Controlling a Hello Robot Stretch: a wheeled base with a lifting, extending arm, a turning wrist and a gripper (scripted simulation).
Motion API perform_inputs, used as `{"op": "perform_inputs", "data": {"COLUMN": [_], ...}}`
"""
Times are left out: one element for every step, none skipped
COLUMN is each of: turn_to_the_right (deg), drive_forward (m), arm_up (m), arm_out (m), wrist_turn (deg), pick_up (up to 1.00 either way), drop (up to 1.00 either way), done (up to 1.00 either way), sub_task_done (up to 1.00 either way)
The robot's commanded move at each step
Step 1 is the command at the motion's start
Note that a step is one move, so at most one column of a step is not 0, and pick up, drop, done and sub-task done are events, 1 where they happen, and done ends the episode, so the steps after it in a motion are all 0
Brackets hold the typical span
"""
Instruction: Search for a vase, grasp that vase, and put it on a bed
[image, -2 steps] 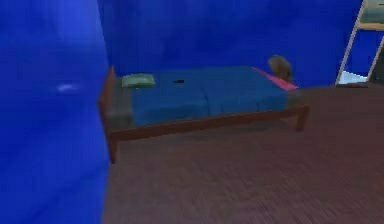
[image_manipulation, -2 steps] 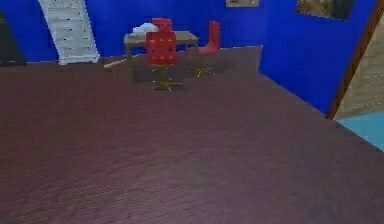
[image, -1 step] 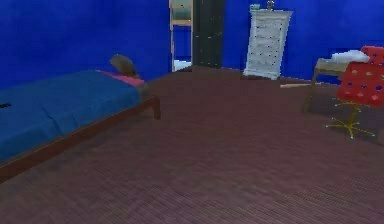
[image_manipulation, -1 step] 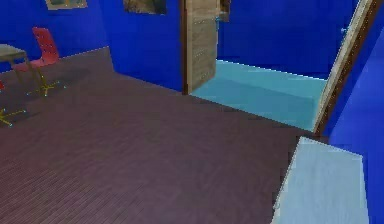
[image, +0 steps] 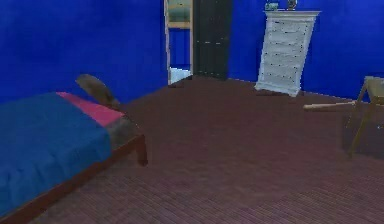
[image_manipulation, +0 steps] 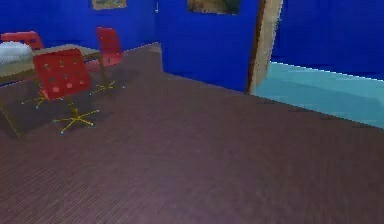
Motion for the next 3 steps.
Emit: {"op": "perform_inputs", "data": {"turn_to_the_right": [0.0,0.0,3.0], "drive_forward": [1.00,1.00,0.00], "arm_up": [0.00,0.00,0.00], "arm_out": [0.00,0.00,0.00], "wrist_turn": [0.0,0.0,0.0], "pick_up": [0.00,0.00,0.00], "drop": [0.00,0.00,0.00], "done": [0.00,0.00,0.00], "sub_task_done": [0.00,0.00,0.00]}}
